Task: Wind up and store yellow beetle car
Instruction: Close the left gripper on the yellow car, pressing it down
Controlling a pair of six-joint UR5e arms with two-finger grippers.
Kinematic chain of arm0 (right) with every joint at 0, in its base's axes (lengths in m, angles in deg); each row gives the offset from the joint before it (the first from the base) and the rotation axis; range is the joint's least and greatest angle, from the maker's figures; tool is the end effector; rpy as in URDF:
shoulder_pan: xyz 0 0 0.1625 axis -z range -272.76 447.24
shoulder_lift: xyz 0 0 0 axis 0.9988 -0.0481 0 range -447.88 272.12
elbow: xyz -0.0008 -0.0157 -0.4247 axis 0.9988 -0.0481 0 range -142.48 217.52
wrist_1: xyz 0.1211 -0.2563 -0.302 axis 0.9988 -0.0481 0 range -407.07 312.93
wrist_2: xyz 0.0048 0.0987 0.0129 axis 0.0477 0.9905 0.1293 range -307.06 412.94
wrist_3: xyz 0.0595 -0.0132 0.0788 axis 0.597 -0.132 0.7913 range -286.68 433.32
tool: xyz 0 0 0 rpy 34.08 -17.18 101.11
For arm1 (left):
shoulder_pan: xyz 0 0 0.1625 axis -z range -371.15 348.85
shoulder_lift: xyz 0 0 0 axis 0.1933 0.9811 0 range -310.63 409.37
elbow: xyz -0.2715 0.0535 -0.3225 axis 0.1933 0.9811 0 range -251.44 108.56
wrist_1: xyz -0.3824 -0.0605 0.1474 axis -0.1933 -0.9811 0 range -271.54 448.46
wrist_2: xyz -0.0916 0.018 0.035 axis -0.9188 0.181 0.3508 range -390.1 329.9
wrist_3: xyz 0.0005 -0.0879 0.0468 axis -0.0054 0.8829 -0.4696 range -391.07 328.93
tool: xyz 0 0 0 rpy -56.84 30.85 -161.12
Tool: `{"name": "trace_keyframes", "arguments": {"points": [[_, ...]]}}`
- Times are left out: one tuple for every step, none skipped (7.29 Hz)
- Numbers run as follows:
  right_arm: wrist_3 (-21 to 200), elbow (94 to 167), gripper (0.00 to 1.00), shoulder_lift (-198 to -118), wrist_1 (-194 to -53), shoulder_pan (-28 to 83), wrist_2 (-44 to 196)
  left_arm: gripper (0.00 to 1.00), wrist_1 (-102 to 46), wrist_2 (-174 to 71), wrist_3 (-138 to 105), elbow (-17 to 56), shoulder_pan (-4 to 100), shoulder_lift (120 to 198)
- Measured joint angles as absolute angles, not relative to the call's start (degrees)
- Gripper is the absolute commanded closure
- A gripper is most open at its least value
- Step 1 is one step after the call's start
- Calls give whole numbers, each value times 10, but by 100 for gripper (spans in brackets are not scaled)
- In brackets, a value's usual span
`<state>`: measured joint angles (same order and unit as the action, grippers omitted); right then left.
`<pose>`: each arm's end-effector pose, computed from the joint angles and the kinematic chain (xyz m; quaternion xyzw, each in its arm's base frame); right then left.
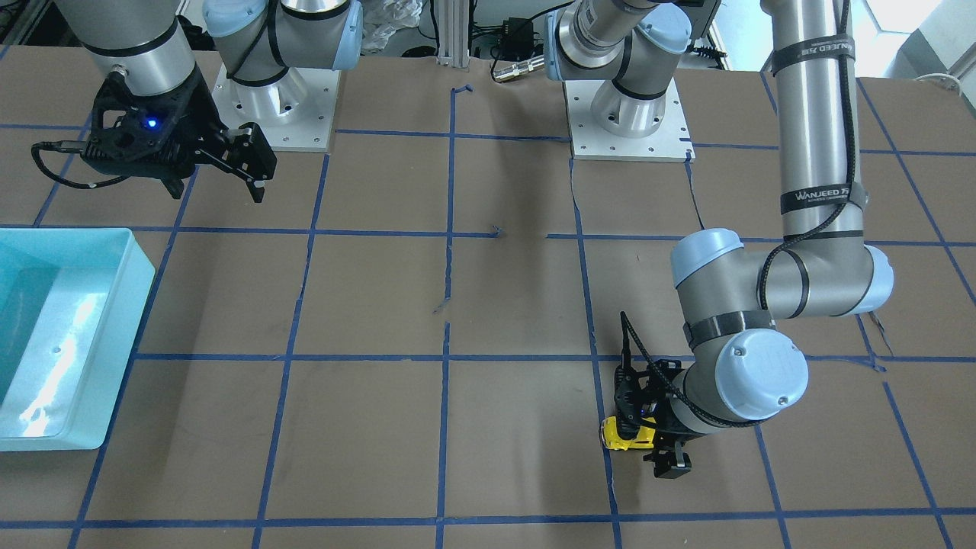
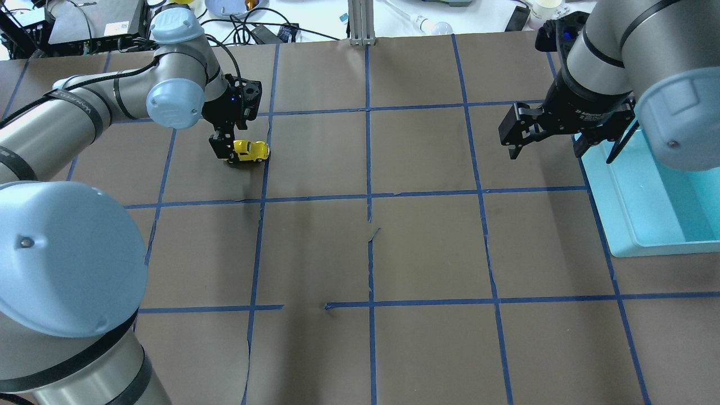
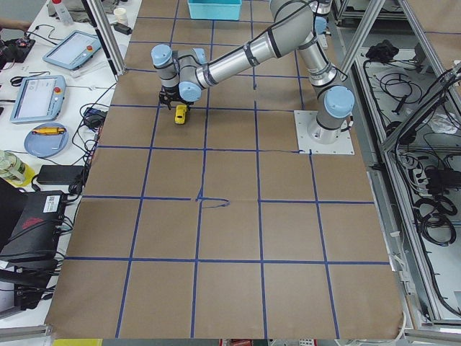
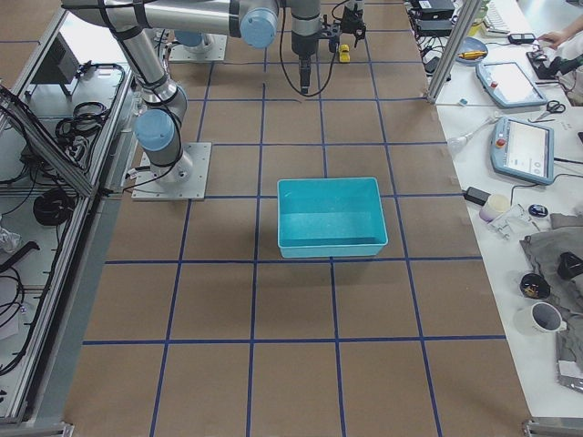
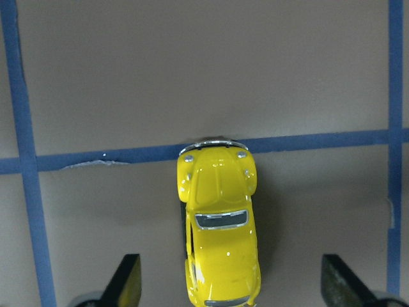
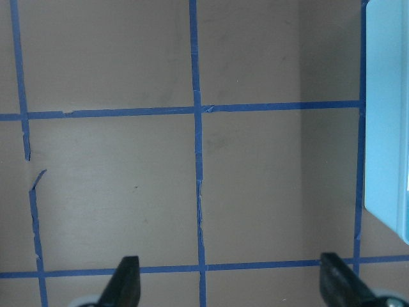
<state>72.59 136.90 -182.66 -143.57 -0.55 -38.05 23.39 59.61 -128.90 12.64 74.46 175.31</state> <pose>0.1139 -0.4631 0.4583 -0.0130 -0.9997 0.0164 0.0090 -0.0813 -0.6878 0.2022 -0.7272 -0.6850 -0.0259 0.0362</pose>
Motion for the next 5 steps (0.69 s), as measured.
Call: {"name": "trace_keyframes", "arguments": {"points": [[726,1369,0,-1826,-1436,-6,-381,16,234,596,-1286,127,745,1757],[726,1370,0,-1826,-1436,-6,-381,38,236,596,-1284,126,745,1760],[726,1370,0,-1826,-1436,-6,-381,57,244,596,-1283,125,745,1762],[726,1369,0,-1826,-1436,-6,-381,63,251,596,-1283,125,745,1764],[726,1369,0,-1826,-1436,-5,-381,67,254,596,-1283,124,745,1764]]}}
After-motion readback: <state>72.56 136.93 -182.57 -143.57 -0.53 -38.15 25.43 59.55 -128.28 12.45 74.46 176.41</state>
